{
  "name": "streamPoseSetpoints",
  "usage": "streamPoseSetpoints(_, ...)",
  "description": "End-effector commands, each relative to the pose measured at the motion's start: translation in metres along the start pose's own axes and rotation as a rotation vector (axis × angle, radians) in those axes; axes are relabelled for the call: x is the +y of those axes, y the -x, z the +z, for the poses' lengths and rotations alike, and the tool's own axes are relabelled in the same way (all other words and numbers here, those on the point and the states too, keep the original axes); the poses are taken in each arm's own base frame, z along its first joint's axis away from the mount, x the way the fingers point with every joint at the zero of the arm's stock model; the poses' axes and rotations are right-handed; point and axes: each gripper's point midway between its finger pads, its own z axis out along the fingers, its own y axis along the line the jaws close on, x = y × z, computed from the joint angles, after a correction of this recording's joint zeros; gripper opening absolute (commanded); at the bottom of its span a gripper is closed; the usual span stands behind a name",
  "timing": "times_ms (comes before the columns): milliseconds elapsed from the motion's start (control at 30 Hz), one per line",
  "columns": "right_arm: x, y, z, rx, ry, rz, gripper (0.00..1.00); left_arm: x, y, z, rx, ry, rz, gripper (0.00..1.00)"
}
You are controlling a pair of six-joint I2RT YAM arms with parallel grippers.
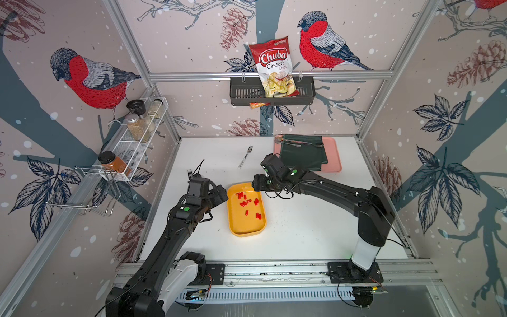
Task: Take the screw protection sleeves out of the storage box
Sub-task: Pick up the screw protection sleeve from the storage box.
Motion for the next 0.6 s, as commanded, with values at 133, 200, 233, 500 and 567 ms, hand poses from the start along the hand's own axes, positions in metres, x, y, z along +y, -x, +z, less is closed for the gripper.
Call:
streamPoseSetpoints(133,0.019,-0.047,0.021,0.143,0.020,0.033,0.60,-0.011,-0.023,-0.002,0.050,-0.032,0.015,0.83)
streamPoseSetpoints(200,0.020,-0.056,0.026,0.169,0.009,0.023,0.56,-0.010,-0.026,-0.001,0.058,-0.016,0.021,0.79)
streamPoseSetpoints(233,0.021,-0.061,0.030,0.185,0.003,0.017,0.54,-0.010,-0.026,0.000,0.056,-0.011,0.026,0.78)
streamPoseSetpoints(500,0.018,-0.086,0.052,0.250,-0.041,0.006,0.43,-0.014,-0.031,0.004,0.044,-0.016,0.035,0.70)
streamPoseSetpoints(567,0.014,-0.093,0.059,0.272,-0.057,0.003,0.43,-0.015,-0.033,0.005,0.047,-0.023,0.037,0.70)
